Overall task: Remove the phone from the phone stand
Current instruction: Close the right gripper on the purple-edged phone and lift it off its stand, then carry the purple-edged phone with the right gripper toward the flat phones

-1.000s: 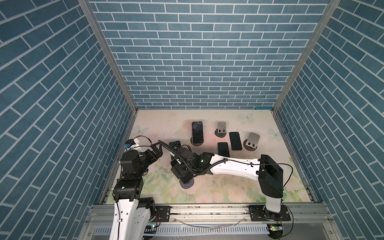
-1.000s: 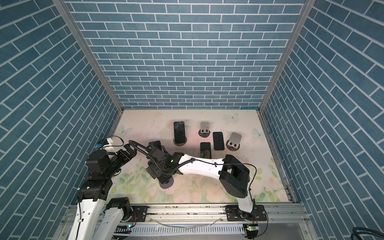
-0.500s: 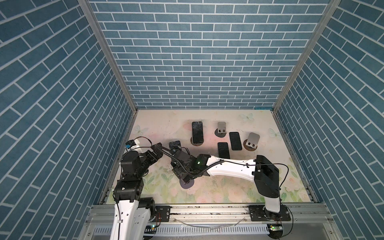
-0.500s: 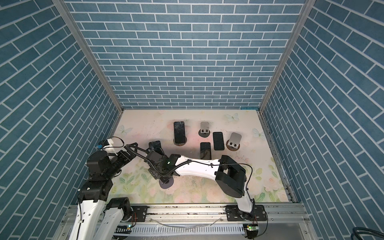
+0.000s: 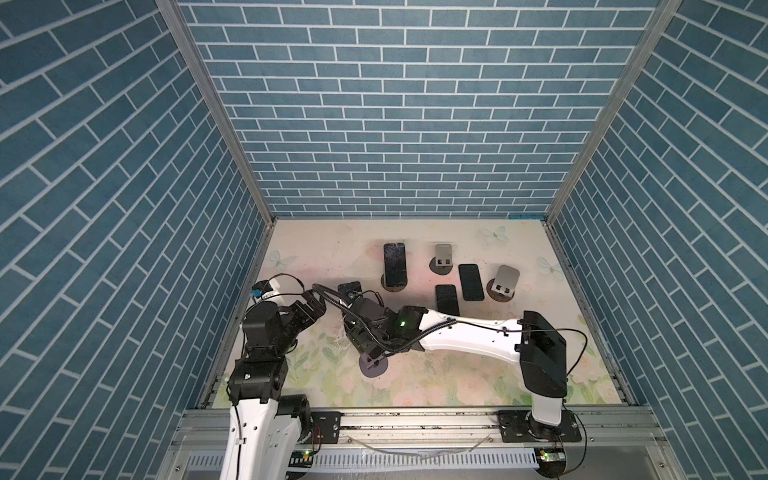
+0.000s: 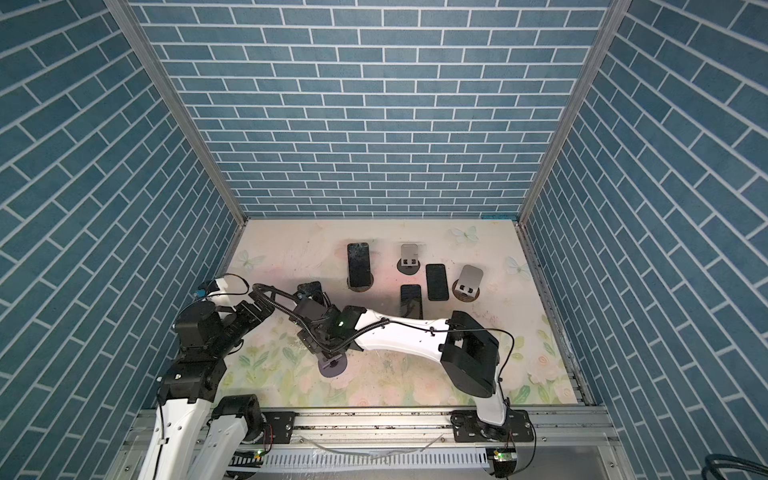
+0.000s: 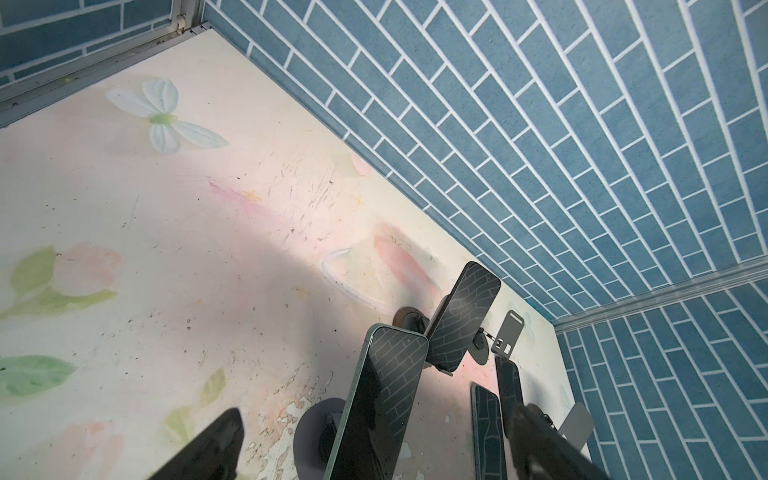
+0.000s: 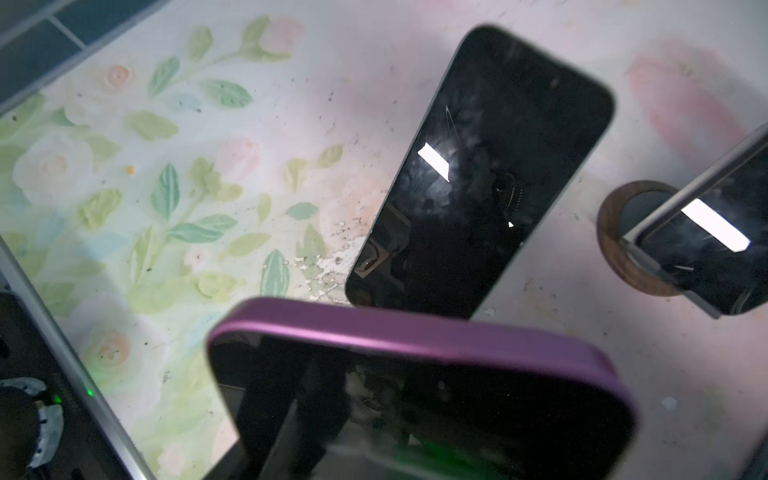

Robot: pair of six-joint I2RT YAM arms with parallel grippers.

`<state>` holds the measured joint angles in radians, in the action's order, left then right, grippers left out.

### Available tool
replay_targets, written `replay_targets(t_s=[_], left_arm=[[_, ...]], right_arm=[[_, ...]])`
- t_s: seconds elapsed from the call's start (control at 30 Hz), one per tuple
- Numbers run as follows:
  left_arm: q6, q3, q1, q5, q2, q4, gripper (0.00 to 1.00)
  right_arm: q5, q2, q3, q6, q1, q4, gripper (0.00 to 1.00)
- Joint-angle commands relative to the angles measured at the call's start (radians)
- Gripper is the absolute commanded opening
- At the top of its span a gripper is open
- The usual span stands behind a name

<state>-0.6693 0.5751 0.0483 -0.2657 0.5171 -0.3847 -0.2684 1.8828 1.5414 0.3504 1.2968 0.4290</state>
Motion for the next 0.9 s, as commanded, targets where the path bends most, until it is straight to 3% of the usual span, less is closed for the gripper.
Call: replay_targets(t_s=[0.0, 0.37, 0.5, 0.67, 0.87], left_arm=[[0.007, -0.011, 0.005, 0.011, -0.004, 0.004, 1.0], [0.051, 0.004, 0.005, -0.034, -0.093, 0.086, 1.0], [0.074, 0.008, 0.005, -0.099, -0.111, 0.168, 1.0], [0.051, 0.01, 0.005, -0.256, -0.052, 0.316, 1.0], [-0.022, 0.016, 0.002, -0.332, 0.08, 0.422, 1.0]], right_arm=[[-0.066, -0.1, -0.019, -0.026, -0.011, -0.03, 0.63], [-0.068, -0.207, -0.08, 0.114, -0.183, 0.07, 0.62], [-0.074, -0.222, -0.109, 0.153, -0.251, 0.107, 0.62], [-0.042, -0.235, -0.149, 0.205, -0.338, 0.137, 0.62], [-0.008, -0.212, -0.155, 0.231, -0.419, 0.175, 0.62]])
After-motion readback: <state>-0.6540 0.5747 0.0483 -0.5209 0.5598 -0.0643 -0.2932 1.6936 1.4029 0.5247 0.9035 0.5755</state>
